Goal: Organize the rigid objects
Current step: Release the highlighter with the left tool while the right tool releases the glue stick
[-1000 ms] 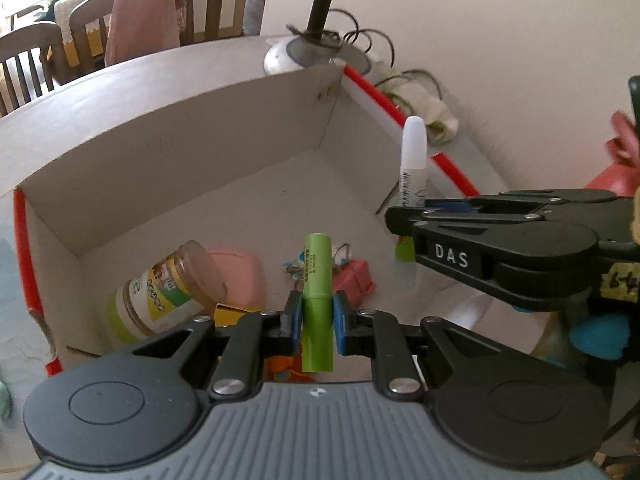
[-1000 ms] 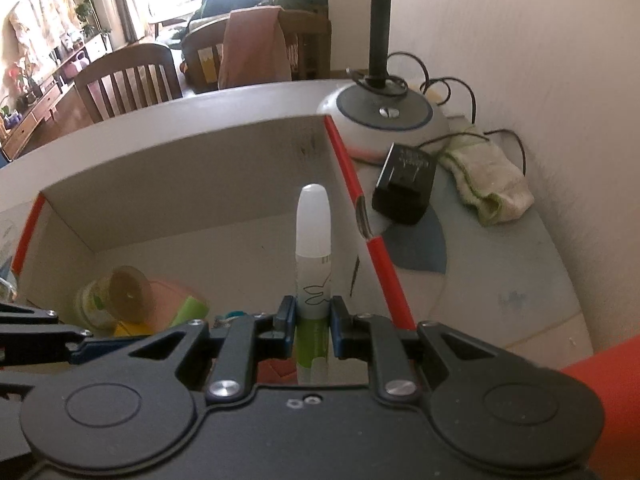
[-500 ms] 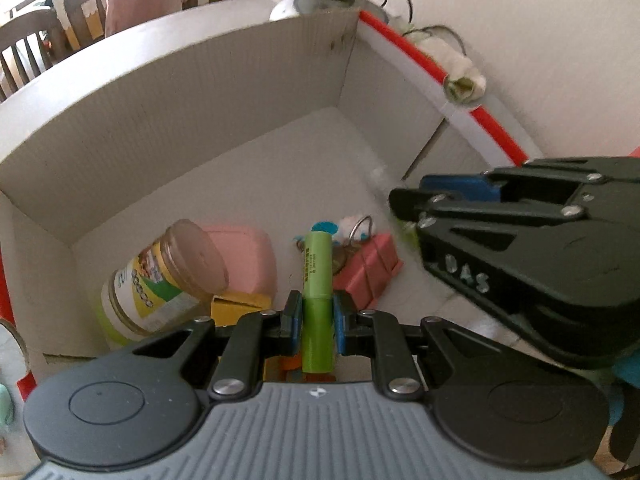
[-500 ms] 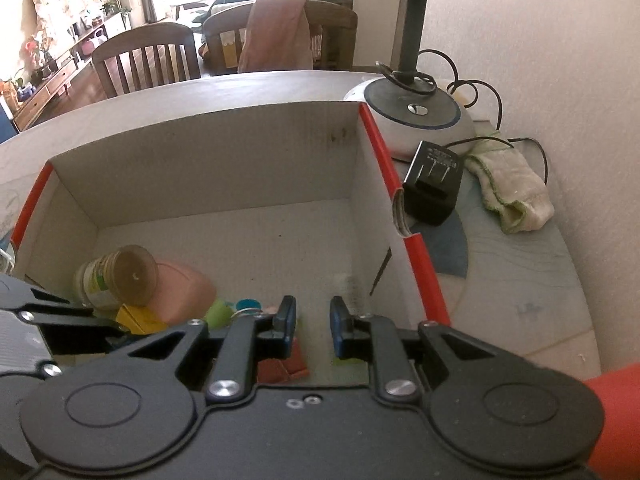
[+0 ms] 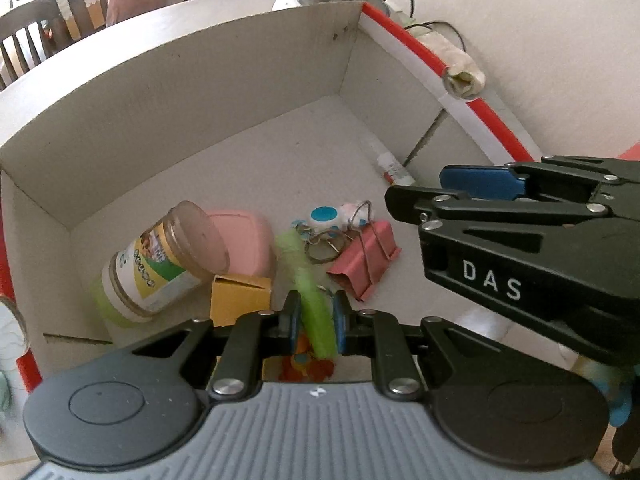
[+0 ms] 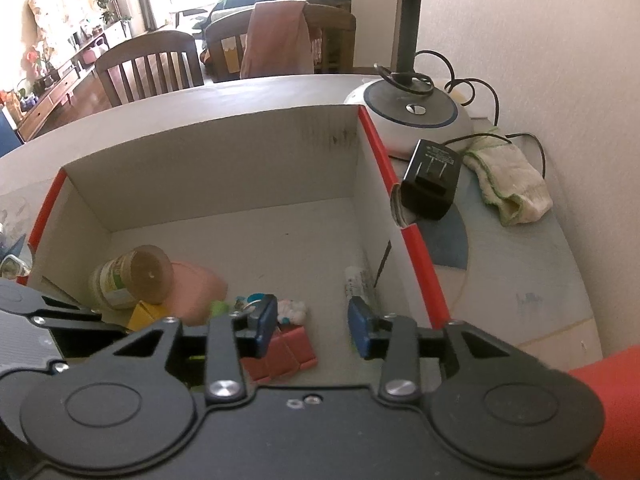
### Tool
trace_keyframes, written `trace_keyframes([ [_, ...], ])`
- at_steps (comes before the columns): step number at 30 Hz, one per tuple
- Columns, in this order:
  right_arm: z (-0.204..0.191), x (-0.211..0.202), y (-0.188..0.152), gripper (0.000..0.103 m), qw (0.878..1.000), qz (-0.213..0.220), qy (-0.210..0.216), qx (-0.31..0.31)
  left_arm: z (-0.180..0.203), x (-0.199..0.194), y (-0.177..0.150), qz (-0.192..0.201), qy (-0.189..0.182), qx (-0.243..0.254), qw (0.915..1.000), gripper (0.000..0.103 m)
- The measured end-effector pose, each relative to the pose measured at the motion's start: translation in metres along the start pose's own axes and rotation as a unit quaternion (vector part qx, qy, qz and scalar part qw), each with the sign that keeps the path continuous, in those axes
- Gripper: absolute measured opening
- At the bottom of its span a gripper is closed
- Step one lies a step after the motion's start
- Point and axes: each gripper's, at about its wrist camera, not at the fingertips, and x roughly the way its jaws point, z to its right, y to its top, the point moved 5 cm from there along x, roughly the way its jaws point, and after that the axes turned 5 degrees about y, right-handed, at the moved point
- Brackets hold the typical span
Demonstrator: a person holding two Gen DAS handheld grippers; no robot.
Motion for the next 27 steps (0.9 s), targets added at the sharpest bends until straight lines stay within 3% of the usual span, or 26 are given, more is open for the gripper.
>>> trace_keyframes([
  [13,-0.011,-0.027,-0.003,0.052,0.999,0.015,0.026,0.025,0.001,-0.037,-0.012,0.038,-0.017,-0.005,0.9991,0.016],
  [17,-0.018,-0.037,-0.004,0.057,0.999,0.024,0.033,0.025,-0.002,-0.052,-0.014,0.06,-0.006,0.002,0.9982,0.016],
  [27,-0.048,-0.068,-0.007,0.064,0.997,0.052,0.054,0.01,-0.025,-0.095,-0.03,0.104,-0.019,-0.01,0.9944,0.016],
])
